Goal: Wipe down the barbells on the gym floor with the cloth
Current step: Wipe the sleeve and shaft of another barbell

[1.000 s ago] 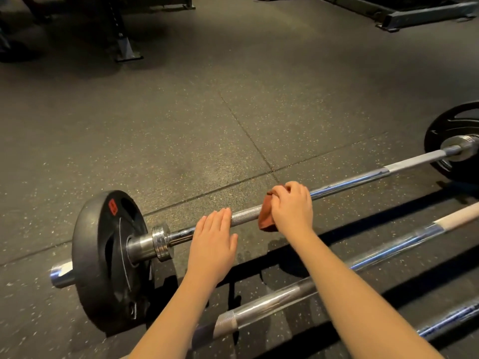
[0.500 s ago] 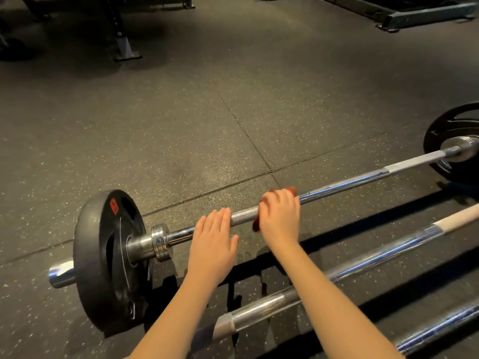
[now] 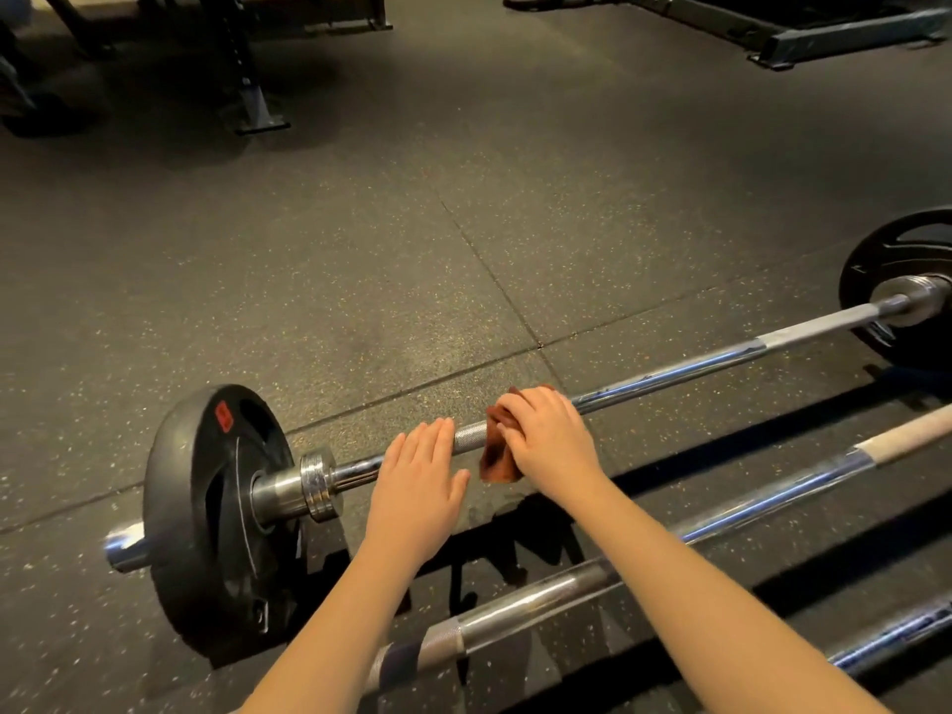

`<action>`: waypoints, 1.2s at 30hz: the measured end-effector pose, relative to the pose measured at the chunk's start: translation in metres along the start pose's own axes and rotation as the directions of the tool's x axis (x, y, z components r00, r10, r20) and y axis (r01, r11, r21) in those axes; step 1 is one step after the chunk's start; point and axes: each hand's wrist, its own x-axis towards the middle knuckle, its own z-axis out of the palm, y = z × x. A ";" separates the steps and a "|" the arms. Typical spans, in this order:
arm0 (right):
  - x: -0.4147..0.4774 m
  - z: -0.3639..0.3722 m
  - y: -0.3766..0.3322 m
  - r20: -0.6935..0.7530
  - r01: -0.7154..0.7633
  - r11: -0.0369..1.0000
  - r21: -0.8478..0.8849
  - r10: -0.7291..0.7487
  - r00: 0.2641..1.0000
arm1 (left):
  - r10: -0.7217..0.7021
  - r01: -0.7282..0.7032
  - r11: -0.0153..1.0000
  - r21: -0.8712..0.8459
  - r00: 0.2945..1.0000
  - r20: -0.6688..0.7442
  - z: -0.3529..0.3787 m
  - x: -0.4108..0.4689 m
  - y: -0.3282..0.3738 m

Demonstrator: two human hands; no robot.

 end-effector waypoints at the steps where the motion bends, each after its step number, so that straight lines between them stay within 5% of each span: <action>1: 0.003 -0.003 0.005 0.022 0.004 1.000 -0.023 -0.003 1.000 | 0.008 -0.009 1.000 0.008 1.000 0.024 -0.003 0.002 -0.001; 6: -0.003 0.004 -0.022 -0.050 -0.177 0.984 0.030 0.178 0.983 | -0.018 0.008 0.994 0.109 0.996 0.092 -0.022 -0.010 -0.012; 12: 0.005 -0.017 -0.015 0.170 -0.105 0.994 -0.036 0.110 0.979 | -0.106 0.081 0.970 0.229 0.990 0.097 -0.047 -0.040 -0.055; 18: 0.001 -0.014 -0.014 0.118 -0.114 0.991 -0.064 0.121 0.986 | -0.201 0.194 0.978 0.077 0.976 0.082 -0.052 -0.047 -0.068; 21: 0.000 -0.003 -0.034 0.026 -0.068 0.998 -0.014 0.069 0.997 | -0.182 0.179 0.980 0.086 0.983 0.025 -0.042 -0.047 -0.073; 29: 0.011 0.012 -0.065 0.243 0.221 0.975 0.033 -0.222 0.944 | -0.175 0.176 0.979 0.105 0.984 -0.019 -0.034 -0.048 -0.078; 36: -0.005 0.030 -0.093 0.122 0.025 1.000 -0.007 -0.024 0.992 | -0.170 0.166 0.955 0.245 0.985 -0.003 -0.037 -0.048 -0.076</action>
